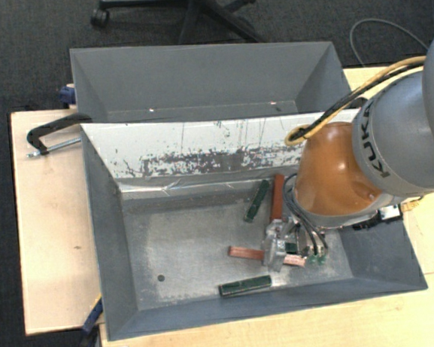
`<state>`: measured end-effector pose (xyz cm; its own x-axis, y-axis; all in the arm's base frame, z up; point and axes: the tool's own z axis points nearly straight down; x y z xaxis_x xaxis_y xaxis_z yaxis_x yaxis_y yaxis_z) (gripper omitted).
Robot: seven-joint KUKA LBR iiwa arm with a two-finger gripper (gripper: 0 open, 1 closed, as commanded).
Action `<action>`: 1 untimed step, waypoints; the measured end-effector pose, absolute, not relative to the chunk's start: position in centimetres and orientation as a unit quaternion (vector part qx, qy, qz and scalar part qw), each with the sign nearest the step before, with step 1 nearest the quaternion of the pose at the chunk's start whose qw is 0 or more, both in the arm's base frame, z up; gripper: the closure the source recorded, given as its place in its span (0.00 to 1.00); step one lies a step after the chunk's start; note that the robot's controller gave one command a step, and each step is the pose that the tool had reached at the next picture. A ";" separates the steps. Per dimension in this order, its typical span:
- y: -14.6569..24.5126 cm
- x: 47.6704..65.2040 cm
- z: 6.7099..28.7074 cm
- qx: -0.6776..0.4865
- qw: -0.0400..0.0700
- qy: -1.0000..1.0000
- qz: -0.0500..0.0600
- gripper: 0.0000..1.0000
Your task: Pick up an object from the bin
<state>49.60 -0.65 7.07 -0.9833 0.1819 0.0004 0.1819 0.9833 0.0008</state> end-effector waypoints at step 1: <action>-0.6 49.6 7.1 -0.091 0.000 -0.996 0.000 1.00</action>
Offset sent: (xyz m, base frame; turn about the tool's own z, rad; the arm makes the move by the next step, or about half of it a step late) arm 0.0000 -0.0002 0.0153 0.0000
